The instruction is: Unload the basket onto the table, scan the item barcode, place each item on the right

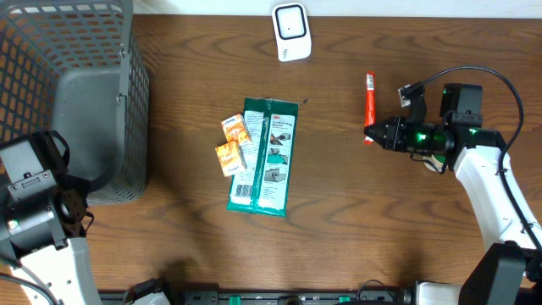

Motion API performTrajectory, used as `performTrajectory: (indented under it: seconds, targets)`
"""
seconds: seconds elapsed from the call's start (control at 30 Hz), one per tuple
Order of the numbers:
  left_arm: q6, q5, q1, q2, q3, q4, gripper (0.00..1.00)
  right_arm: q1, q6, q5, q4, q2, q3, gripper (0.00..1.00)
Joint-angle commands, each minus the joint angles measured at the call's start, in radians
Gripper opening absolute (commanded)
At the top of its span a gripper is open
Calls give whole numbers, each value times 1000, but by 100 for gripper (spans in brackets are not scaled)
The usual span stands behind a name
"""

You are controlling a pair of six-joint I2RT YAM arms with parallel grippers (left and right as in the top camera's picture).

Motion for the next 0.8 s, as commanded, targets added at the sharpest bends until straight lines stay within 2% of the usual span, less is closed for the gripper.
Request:
performTrajectory:
  seconds: [0.0, 0.1, 0.17, 0.33, 0.4, 0.5, 0.6, 0.7, 0.77]
  targets:
    - [82, -41, 3, -24, 64, -20, 11, -3, -13, -10, 0, -6, 8, 1]
    - [93, -32, 3, -34, 127, -61, 15, -3, -13, -10, 1, -6, 8, 1]
    - [170, 39, 3, -32, 180, -69, 17, -3, -13, -10, 0, -6, 8, 1]
    - [365, 360, 0, -18, 293, -64, 17, -3, -13, -10, 0, -6, 8, 1]
    - [481, 529, -21, 26, 355, -66, 15, -3, -13, -11, 0, -6, 8, 1]
    - [535, 589, -81, 114, 422, -112, 11, 8, -13, -34, 2, -6, 8, 1]
    - [581, 633, -173, 225, 480, -164, 11, 24, -14, -154, 32, -6, 8, 1]
    - [690, 800, -282, 327, 491, -156, 11, 33, -13, -374, 110, -6, 8, 1]
    - [752, 928, -346, 390, 491, -137, 17, 39, 12, -514, 174, -6, 8, 1]
